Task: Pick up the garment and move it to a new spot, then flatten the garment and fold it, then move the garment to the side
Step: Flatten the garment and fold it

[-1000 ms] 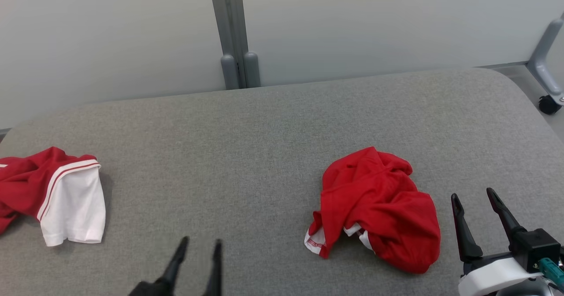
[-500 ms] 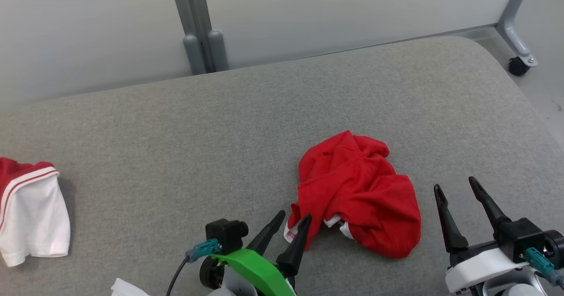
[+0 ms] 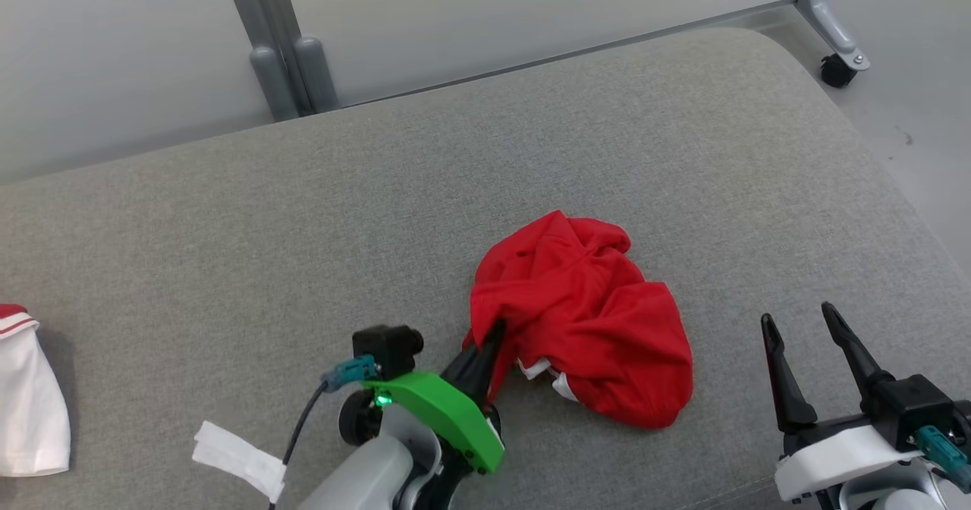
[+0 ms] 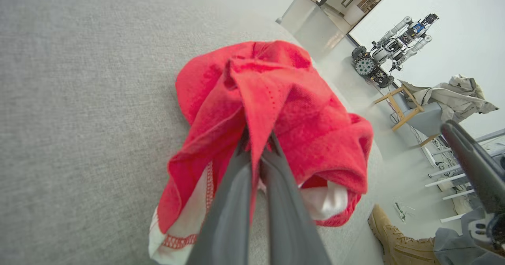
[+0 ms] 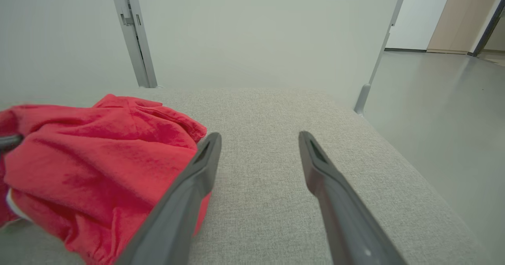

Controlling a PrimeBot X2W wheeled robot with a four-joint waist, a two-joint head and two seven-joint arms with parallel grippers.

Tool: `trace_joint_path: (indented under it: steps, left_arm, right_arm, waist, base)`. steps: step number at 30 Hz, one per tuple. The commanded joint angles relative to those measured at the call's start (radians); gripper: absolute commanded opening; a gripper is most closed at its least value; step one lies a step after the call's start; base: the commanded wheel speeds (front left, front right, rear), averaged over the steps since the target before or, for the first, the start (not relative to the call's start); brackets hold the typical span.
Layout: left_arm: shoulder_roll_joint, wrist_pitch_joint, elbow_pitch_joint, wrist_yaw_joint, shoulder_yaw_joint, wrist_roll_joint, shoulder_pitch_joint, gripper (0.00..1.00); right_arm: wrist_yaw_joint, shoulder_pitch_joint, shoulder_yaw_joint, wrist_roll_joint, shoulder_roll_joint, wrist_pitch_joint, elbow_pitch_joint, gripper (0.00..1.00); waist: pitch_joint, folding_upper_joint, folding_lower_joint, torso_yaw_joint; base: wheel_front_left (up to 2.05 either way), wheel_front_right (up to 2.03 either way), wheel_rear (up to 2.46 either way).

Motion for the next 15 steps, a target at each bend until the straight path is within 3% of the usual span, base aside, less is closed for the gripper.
trace_joint_path:
  steps: [1,7,15]
  left_arm:
    - [0.005,-0.015,0.005,0.003,0.014,0.006,-0.03,0.0]
    - [0.057,-0.038,-0.05,0.051,0.114,0.003,-0.142,0.0]
    - [0.233,0.096,-0.223,0.197,0.144,0.11,-0.337,0.0]
  right_arm:
    - [0.0,0.012,-0.008,0.005,0.003,-0.003,0.0,1.0]
    - [0.0,0.029,-0.018,0.005,0.008,-0.003,0.005,1.0]
    - [0.0,0.052,-0.019,0.007,0.016,-0.003,0.005,1.0]
  waist:
    - [-0.011,-0.0001,0.0,0.015]
    - [-0.047,-0.0001,0.0,0.05]
    - [-0.082,-0.0001,0.0,0.099]
  base:
    - [0.0,0.0,0.0]
    - [0.0,0.0,0.0]
    - [0.0,0.0,0.0]
